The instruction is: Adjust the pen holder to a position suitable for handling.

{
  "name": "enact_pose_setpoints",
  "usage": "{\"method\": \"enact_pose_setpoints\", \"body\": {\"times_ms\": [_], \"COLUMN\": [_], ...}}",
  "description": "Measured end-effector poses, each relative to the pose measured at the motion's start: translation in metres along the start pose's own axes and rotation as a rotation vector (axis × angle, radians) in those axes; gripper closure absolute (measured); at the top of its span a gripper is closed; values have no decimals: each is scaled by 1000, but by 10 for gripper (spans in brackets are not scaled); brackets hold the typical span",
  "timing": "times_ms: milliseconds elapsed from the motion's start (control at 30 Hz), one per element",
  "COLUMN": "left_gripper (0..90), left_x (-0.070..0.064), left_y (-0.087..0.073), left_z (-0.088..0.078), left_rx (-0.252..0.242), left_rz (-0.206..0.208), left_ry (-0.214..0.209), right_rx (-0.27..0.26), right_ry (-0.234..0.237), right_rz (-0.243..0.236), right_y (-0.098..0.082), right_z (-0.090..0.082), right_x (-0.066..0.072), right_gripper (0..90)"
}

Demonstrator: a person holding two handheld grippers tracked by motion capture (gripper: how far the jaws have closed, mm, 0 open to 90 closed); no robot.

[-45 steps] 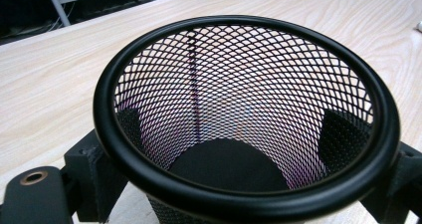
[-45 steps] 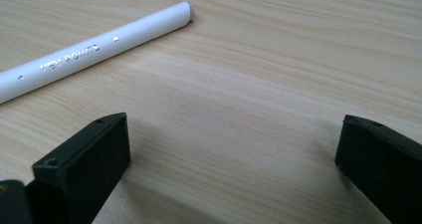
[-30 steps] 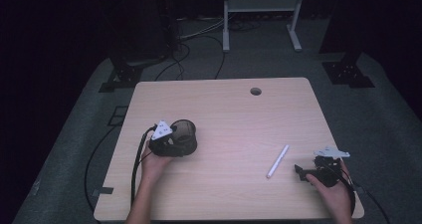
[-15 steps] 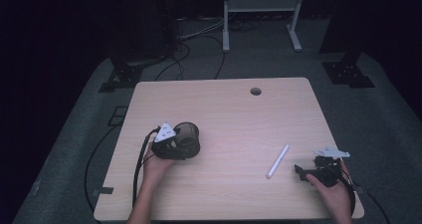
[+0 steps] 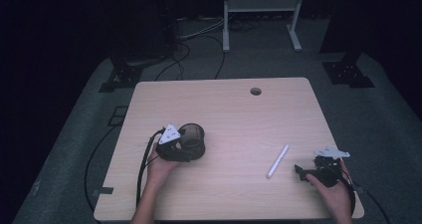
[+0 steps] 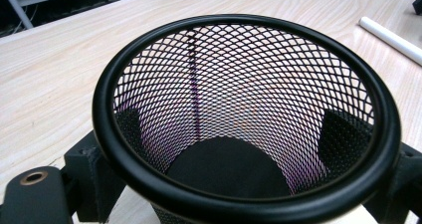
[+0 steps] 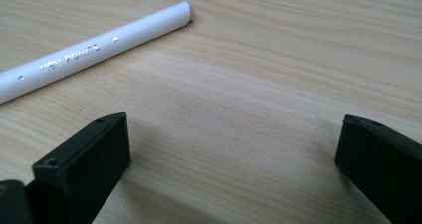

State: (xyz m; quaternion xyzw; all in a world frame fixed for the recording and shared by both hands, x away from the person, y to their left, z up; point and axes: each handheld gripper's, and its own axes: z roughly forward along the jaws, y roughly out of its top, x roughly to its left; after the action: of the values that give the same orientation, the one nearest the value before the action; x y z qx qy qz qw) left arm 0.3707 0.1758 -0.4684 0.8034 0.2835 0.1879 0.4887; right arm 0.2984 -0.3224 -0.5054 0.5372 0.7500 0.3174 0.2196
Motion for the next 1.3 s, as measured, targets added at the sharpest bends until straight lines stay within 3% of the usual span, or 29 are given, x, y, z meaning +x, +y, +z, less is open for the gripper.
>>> {"method": "enact_pose_setpoints", "body": {"times_ms": [433,1300], "left_gripper": [97,96], "left_x": [-12,-49], "left_y": [7,20], "left_z": [6,27], "left_rx": [-5,-4], "left_rz": [15,52], "left_ry": [-33,-152], "right_rx": [0,0], "right_ry": [0,0], "right_rz": [0,0], "right_y": [0,0], "right_z": [0,0], "right_x": [0,0], "right_gripper": [1,1]}}
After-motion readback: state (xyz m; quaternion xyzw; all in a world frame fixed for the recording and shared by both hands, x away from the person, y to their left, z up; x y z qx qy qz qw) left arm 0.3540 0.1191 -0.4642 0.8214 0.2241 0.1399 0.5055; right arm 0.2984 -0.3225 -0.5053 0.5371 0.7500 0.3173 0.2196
